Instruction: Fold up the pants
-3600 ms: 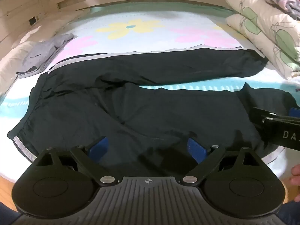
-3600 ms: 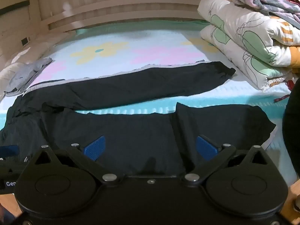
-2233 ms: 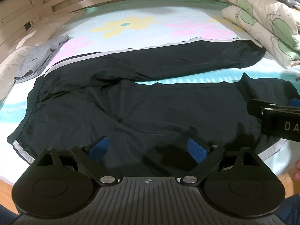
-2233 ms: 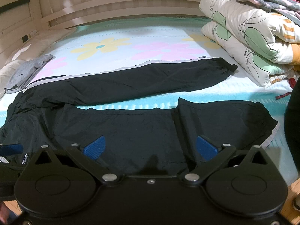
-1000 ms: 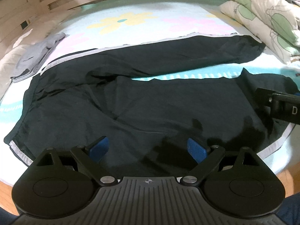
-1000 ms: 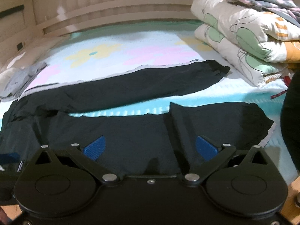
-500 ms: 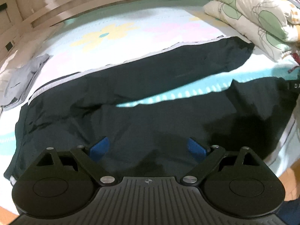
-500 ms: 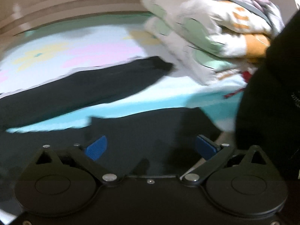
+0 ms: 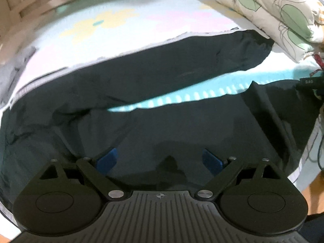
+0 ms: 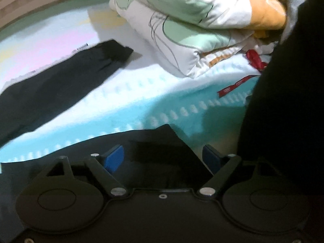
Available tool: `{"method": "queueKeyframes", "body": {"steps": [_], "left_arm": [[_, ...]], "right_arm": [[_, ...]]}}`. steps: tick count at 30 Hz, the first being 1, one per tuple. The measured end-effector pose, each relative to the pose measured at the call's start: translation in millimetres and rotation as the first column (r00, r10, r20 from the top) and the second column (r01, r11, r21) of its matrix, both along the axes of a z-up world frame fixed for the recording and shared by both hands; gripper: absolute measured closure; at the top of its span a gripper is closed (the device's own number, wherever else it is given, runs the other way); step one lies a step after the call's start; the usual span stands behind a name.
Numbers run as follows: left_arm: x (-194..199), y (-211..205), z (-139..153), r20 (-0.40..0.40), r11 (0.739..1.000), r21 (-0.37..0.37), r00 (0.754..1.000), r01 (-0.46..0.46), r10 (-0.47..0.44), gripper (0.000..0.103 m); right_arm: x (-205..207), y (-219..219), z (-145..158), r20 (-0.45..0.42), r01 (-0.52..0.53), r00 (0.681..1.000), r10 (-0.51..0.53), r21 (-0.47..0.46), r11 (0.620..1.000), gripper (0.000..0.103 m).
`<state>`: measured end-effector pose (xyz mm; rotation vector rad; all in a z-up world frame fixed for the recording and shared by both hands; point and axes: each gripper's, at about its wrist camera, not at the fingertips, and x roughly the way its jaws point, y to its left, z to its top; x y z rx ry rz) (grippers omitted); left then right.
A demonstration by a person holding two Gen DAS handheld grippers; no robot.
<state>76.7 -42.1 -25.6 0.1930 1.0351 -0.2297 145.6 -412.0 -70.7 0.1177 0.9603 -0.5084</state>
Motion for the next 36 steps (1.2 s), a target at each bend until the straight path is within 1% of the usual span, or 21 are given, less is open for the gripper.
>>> {"method": "queueKeyframes", "body": {"steps": [4, 5, 6, 7, 8, 9, 13, 14, 17, 19, 20, 21, 22, 24, 25, 27, 28, 29, 31, 33, 36], "left_arm": [[2, 8, -5, -0.011, 1.0, 0.004, 1.0, -0.026, 0.026, 0.012], [3, 9, -6, -0.019, 1.0, 0.003, 0.999, -0.031, 0.031, 0.012], [4, 10, -7, -0.026, 0.999, 0.001, 0.999, -0.036, 0.036, 0.012], [5, 10, -8, -0.033, 0.999, -0.002, 0.999, -0.041, 0.041, 0.012], [5, 11, -8, -0.038, 0.999, -0.006, 0.998, -0.046, 0.046, 0.012], [5, 11, -8, -0.041, 0.999, -0.011, 0.998, -0.049, 0.049, 0.012], [2, 9, -7, -0.023, 0.999, 0.004, 0.999, -0.042, 0.042, 0.012], [2, 9, -7, -0.014, 0.999, 0.011, 0.999, -0.041, 0.041, 0.012], [1, 8, -8, -0.008, 0.999, 0.023, 0.999, -0.041, 0.041, 0.012], [0, 9, -9, -0.013, 0.999, 0.026, 0.999, -0.043, 0.043, 0.012], [0, 10, -9, -0.014, 0.999, 0.026, 0.999, -0.045, 0.045, 0.012], [-1, 11, -7, -0.012, 0.999, 0.027, 0.999, -0.047, 0.047, 0.012], [-1, 13, -6, -0.006, 0.998, 0.028, 0.999, -0.049, 0.049, 0.012], [-1, 18, 0, 0.016, 0.998, 0.029, 0.998, -0.061, 0.06, 0.012], [-1, 22, 4, 0.031, 0.997, 0.026, 0.997, -0.072, 0.071, 0.012], [2, 28, 10, 0.047, 0.995, 0.026, 0.995, -0.093, 0.091, 0.012], [5, 32, 15, 0.055, 0.994, 0.027, 0.993, -0.104, 0.103, 0.012], [8, 36, 18, 0.064, 0.993, 0.027, 0.992, -0.113, 0.111, 0.012], [15, 43, 26, 0.08, 0.991, 0.029, 0.989, -0.128, 0.126, 0.012], [25, 52, 34, 0.077, 0.989, 0.015, 0.986, -0.15, 0.148, 0.012], [43, 68, 42, 0.059, 0.983, -0.016, 0.981, -0.184, 0.185, 0.012]], "right_arm": [[12, -1, -15, -0.061, -0.029, 0.998, 0.031, 0.035, 0.999, 0.021], [12, -3, -17, -0.046, -0.02, 0.999, 0.022, 0.053, 0.998, 0.026], [12, -5, -16, -0.032, -0.015, 0.999, 0.017, 0.062, 0.998, 0.034], [12, -5, -16, -0.03, -0.018, 0.999, 0.02, 0.066, 0.998, 0.038], [12, -4, -15, -0.03, -0.026, 0.999, 0.027, 0.058, 0.998, 0.049], [12, -3, -14, -0.03, -0.032, 0.999, 0.033, 0.042, 0.999, 0.065], [15, 5, -16, -0.064, -0.067, 0.996, 0.065, -0.032, 0.997, 0.07], [16, 6, -17, -0.08, -0.059, 0.995, 0.053, -0.069, 0.996, 0.072], [18, 4, -20, -0.126, 0.014, 0.991, -0.034, -0.154, 0.988, 0.072], [17, 5, -22, -0.136, 0.03, 0.989, -0.055, -0.182, 0.983, 0.064], [16, 7, -22, -0.131, 0.021, 0.99, -0.046, -0.189, 0.982, 0.05], [15, 8, -19, -0.119, 0.02, 0.992, -0.044, -0.192, 0.981, 0.03], [13, 8, -15, -0.09, 0.029, 0.995, -0.046, -0.182, 0.983, 0.024], [8, 12, 1, -0.009, 0.048, 0.999, -0.05, -0.145, 0.988, 0.019], [8, 16, 10, 0.021, 0.053, 0.999, -0.051, -0.144, 0.988, 0.018], [7, 28, 29, 0.113, 0.008, 0.994, 0.006, -0.122, 0.992, 0.014], [7, 36, 37, 0.15, -0.024, 0.988, 0.04, -0.108, 0.994, 0.014], [9, 47, 47, 0.186, -0.065, 0.979, 0.082, -0.096, 0.993, 0.013], [14, 68, 60, 0.233, -0.132, 0.961, 0.151, -0.093, 0.987, 0.008], [22, 91, 69, 0.273, -0.213, 0.935, 0.227, -0.078, 0.974, 0.006], [39, 123, 79, 0.309, -0.351, 0.885, 0.347, -0.046, 0.935, 0.005]]}}
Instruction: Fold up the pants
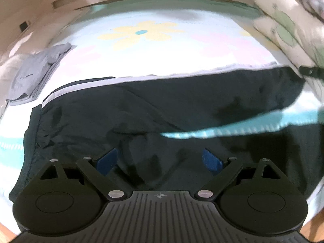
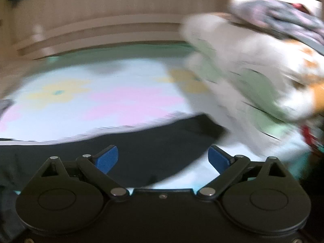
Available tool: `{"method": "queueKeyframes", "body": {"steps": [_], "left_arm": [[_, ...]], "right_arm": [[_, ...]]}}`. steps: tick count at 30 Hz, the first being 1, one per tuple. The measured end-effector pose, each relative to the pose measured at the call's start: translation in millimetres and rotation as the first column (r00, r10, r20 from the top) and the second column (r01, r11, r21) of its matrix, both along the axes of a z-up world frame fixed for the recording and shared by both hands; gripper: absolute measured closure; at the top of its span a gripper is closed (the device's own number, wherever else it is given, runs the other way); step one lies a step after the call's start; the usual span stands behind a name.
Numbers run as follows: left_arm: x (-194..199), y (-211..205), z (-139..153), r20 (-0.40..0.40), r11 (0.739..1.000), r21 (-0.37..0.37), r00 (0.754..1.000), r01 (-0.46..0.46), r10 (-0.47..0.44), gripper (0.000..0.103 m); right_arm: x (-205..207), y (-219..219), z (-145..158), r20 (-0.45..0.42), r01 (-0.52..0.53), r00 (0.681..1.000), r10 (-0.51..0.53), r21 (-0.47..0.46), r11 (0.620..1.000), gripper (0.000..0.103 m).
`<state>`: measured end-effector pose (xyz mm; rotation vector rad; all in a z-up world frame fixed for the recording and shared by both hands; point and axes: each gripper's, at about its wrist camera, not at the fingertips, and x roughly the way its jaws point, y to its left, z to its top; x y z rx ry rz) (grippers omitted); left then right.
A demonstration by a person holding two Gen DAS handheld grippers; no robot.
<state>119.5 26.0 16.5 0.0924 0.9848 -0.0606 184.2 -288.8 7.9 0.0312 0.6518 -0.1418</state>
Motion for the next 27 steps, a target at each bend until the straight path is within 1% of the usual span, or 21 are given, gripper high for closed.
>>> {"method": "queueKeyframes", "body": {"steps": [3, 5, 7, 9, 11, 13, 14, 15, 17, 19, 21, 22, 23, 24, 26, 27], "left_arm": [[17, 14, 0, 0.011, 0.999, 0.028, 0.999, -0.037, 0.037, 0.012], [25, 24, -2, 0.028, 0.996, 0.046, 0.997, -0.071, 0.069, 0.012], [31, 33, -5, 0.015, 0.994, 0.03, 0.994, -0.106, 0.106, 0.013], [36, 39, -7, -0.012, 0.994, -0.023, 0.994, -0.106, 0.106, 0.013], [39, 41, -8, -0.025, 0.995, -0.03, 0.996, -0.092, 0.091, 0.013], [40, 44, -7, -0.022, 0.996, -0.026, 0.996, -0.087, 0.086, 0.013], [40, 47, -7, -0.019, 0.996, -0.027, 0.996, -0.088, 0.088, 0.013], [41, 48, -7, -0.018, 0.995, -0.028, 0.996, -0.092, 0.091, 0.013], [44, 54, -10, -0.03, 0.994, -0.033, 0.994, -0.108, 0.107, 0.013], [48, 60, -13, -0.054, 0.991, -0.05, 0.991, -0.124, 0.121, 0.013], [52, 66, -17, -0.074, 0.987, -0.059, 0.987, -0.146, 0.142, 0.014], [53, 69, -18, -0.08, 0.986, -0.061, 0.985, -0.155, 0.15, 0.015], [55, 73, -19, -0.086, 0.985, -0.062, 0.984, -0.162, 0.156, 0.016], [57, 75, -20, -0.089, 0.984, -0.063, 0.983, -0.166, 0.16, 0.018], [59, 80, -22, -0.097, 0.982, -0.067, 0.981, -0.176, 0.169, 0.018], [60, 82, -23, -0.102, 0.981, -0.071, 0.979, -0.183, 0.175, 0.018]], "right_arm": [[25, 31, -3, -0.006, -0.125, 0.992, 0.125, 0.036, 0.992, 0.004], [41, 52, -12, -0.004, -0.19, 0.982, 0.19, 0.018, 0.982, 0.004], [57, 69, -21, -0.014, -0.257, 0.966, 0.257, -0.005, 0.966, 0.004], [77, 86, -34, -0.074, -0.299, 0.952, 0.297, -0.018, 0.954, 0.004], [102, 98, -49, -0.152, -0.317, 0.937, 0.314, 0.004, 0.949, 0.006], [119, 109, -65, -0.191, -0.326, 0.925, 0.327, 0.037, 0.945, 0.013], [130, 114, -72, -0.209, -0.347, 0.914, 0.348, 0.047, 0.937, 0.024], [139, 121, -76, -0.215, -0.376, 0.901, 0.378, 0.048, 0.925, 0.03], [154, 137, -84, -0.217, -0.453, 0.867, 0.448, 0.028, 0.891, 0.03], [164, 153, -88, -0.222, -0.524, 0.832, 0.509, -0.014, 0.851, 0.03], [172, 169, -96, -0.233, -0.616, 0.776, 0.587, -0.074, 0.785, 0.027], [176, 175, -99, -0.248, -0.645, 0.752, 0.61, -0.092, 0.758, 0.025], [182, 185, -102, -0.273, -0.682, 0.72, 0.638, -0.107, 0.723, 0.02], [184, 190, -106, -0.295, -0.713, 0.689, 0.662, -0.11, 0.693, 0.017], [186, 197, -115, -0.349, -0.765, 0.623, 0.7, -0.085, 0.638, 0.017], [187, 198, -119, -0.374, -0.782, 0.595, 0.711, -0.063, 0.62, 0.017]]}}
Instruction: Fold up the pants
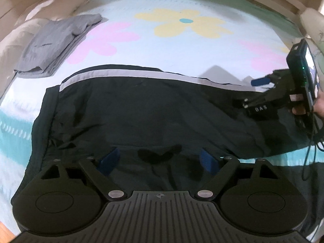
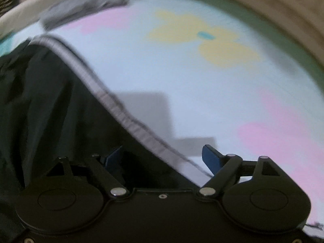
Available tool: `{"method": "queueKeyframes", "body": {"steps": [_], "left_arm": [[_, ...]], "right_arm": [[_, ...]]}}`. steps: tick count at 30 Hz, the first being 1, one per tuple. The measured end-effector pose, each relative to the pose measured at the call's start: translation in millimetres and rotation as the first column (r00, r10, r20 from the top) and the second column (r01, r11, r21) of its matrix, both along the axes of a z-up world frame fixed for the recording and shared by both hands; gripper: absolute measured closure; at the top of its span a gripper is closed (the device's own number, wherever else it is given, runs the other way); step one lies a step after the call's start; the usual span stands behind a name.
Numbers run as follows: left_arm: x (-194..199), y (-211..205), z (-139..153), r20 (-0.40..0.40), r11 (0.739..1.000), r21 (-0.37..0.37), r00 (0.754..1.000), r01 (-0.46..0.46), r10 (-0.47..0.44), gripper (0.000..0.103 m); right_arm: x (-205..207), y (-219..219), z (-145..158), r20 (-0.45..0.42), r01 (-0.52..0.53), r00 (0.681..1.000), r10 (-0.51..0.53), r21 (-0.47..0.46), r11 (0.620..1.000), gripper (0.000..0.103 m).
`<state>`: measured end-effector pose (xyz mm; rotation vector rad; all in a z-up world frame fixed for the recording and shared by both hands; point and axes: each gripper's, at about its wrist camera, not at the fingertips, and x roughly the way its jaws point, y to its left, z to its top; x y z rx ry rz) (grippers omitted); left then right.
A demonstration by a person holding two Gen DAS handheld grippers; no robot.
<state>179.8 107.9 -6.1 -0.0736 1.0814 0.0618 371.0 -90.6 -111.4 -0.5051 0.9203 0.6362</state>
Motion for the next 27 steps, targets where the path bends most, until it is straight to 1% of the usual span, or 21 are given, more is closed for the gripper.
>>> {"method": "queueKeyframes", "body": {"steps": [2, 4, 5, 7, 8, 9, 10, 11, 12, 13, 14, 16, 19, 21, 23, 27], "left_arm": [[2, 3, -2, -0.01, 1.0, -0.012, 1.0, -0.007, 0.007, 0.018], [3, 3, -3, -0.014, 1.0, -0.009, 1.0, -0.008, 0.008, 0.019], [3, 3, -3, -0.013, 1.0, -0.004, 1.0, -0.007, 0.007, 0.019], [4, 2, -4, -0.01, 1.0, 0.003, 1.0, -0.003, 0.003, 0.019], [4, 2, -4, -0.008, 1.0, 0.002, 1.0, -0.002, 0.002, 0.019], [4, 2, -4, -0.004, 1.0, 0.001, 1.0, -0.003, 0.003, 0.019], [5, 2, -3, -0.001, 1.0, 0.001, 1.0, -0.004, 0.004, 0.019], [6, 3, -3, 0.002, 1.0, 0.001, 1.0, -0.006, 0.006, 0.019], [7, 2, -2, 0.007, 1.0, 0.0, 1.0, -0.009, 0.009, 0.019], [7, 2, -1, 0.012, 1.0, -0.002, 1.0, -0.009, 0.009, 0.019], [7, 0, 1, 0.021, 1.0, -0.002, 1.0, -0.012, 0.012, 0.019], [8, -2, 5, 0.044, 1.0, 0.0, 0.999, -0.014, 0.014, 0.019], [10, -7, 10, 0.082, 1.0, -0.012, 0.997, -0.006, 0.007, 0.019], [12, -11, 12, 0.09, 0.999, -0.04, 0.996, -0.002, 0.006, 0.018], [16, -15, 11, 0.085, 0.997, -0.083, 0.996, 0.005, 0.002, 0.018], [26, -22, 4, 0.053, 0.989, -0.149, 0.998, -0.009, 0.017, 0.018]], "right_arm": [[4, -2, -7, -0.055, -0.013, 0.998, 0.014, 0.018, 1.0, 0.011], [9, -6, -10, -0.098, 0.01, 0.995, -0.005, 0.044, 0.999, 0.009], [9, -8, -10, -0.108, 0.013, 0.994, -0.007, 0.059, 0.998, 0.011], [2, -11, -9, -0.091, -0.005, 0.996, 0.012, 0.078, 0.997, 0.027], [-4, -13, -6, -0.073, -0.016, 0.997, 0.023, 0.098, 0.995, 0.046], [-10, -15, -3, -0.044, -0.01, 0.999, 0.014, 0.105, 0.994, 0.079], [-15, -18, 0, -0.04, -0.008, 0.999, 0.013, 0.119, 0.993, 0.091], [-19, -20, 3, -0.056, -0.007, 0.998, 0.015, 0.138, 0.99, 0.093], [-27, -20, 6, -0.03, -0.005, 0.999, 0.009, 0.134, 0.991, 0.093], [-42, -21, 11, 0.006, -0.026, 1.0, 0.026, 0.125, 0.992, 0.093], [-44, -18, 16, 0.02, -0.04, 0.999, 0.038, 0.126, 0.991, 0.093], [-62, -28, 28, 0.046, -0.053, 0.998, 0.047, 0.14, 0.989, 0.093], [-102, -35, 46, 0.103, -0.079, 0.993, 0.064, 0.143, 0.987, 0.093], [-131, -40, 57, 0.135, -0.09, 0.988, 0.071, 0.14, 0.986, 0.093], [-152, -36, 63, 0.144, -0.099, 0.986, 0.079, 0.134, 0.986, 0.093], [-192, -31, 57, 0.156, -0.104, 0.984, 0.089, 0.094, 0.99, 0.093]]}}
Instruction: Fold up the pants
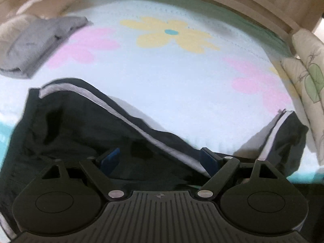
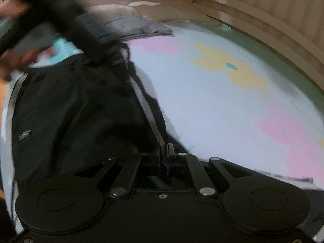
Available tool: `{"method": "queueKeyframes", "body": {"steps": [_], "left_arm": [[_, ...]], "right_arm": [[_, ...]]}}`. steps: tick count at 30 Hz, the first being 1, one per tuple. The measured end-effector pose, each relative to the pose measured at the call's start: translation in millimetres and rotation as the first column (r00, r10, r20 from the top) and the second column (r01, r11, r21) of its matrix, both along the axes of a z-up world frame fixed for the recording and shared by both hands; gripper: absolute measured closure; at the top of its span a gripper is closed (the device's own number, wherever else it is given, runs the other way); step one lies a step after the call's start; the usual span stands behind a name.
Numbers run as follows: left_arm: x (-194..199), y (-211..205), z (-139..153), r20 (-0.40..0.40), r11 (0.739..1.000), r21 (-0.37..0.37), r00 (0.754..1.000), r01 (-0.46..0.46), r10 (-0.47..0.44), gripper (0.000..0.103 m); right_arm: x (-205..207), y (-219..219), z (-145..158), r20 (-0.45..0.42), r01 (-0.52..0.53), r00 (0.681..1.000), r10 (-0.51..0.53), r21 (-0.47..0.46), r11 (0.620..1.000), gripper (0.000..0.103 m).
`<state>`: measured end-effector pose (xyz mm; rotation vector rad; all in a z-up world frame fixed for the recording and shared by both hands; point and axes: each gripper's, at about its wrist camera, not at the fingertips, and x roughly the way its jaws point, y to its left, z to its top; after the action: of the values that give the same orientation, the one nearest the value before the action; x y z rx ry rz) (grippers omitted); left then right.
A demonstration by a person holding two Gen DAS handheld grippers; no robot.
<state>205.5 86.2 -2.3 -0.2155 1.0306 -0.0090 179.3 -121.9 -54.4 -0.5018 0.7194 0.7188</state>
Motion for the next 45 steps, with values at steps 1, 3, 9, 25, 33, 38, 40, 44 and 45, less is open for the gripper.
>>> {"method": "queueKeyframes", "body": {"steps": [1, 3, 9, 25, 33, 38, 40, 44, 45], "left_arm": [[3, -1, -3, -0.01, 1.0, -0.013, 1.0, -0.007, 0.007, 0.018], [7, -4, -10, -0.039, 0.999, -0.029, 0.999, -0.017, 0.015, 0.018], [20, -7, -27, -0.116, 0.998, -0.019, 0.992, -0.06, 0.057, 0.019], [33, 20, -10, -0.068, 0.994, -0.085, 0.996, -0.069, 0.063, 0.019], [33, 15, -17, -0.095, 0.989, -0.131, 0.994, -0.069, 0.057, 0.018], [30, 8, -30, -0.131, 0.992, -0.103, 0.99, -0.068, 0.054, 0.039], [25, 7, -35, -0.149, 0.992, -0.085, 0.986, -0.089, 0.076, 0.095], [9, 9, -34, -0.115, 0.99, -0.091, 0.989, -0.107, 0.097, 0.096], [4, 7, -31, -0.1, 0.993, -0.07, 0.991, -0.093, 0.086, 0.096]], "right_arm": [[-8, -1, -3, -0.009, 0.012, 1.0, -0.013, -0.003, 1.0, 0.093], [-16, -2, -9, -0.022, 0.032, 0.999, -0.033, -0.006, 0.999, 0.097], [-19, -2, -17, -0.03, 0.048, 0.998, -0.049, -0.04, 0.998, 0.097], [62, 12, 7, 0.015, 0.064, 0.998, -0.067, 0.152, 0.986, 0.044], [27, 15, 1, -0.001, -0.025, 1.0, 0.025, 0.1, 0.995, 0.09], [-3, 15, -1, -0.021, -0.085, 0.996, 0.087, 0.074, 0.994, 0.09], [-10, 13, -4, -0.026, -0.087, 0.996, 0.089, 0.068, 0.994, 0.09], [-10, 3, 3, -0.058, -0.054, 0.996, 0.062, 0.12, 0.991, 0.078], [-8, -3, 8, -0.075, -0.031, 0.996, 0.044, 0.161, 0.986, 0.059]]}}
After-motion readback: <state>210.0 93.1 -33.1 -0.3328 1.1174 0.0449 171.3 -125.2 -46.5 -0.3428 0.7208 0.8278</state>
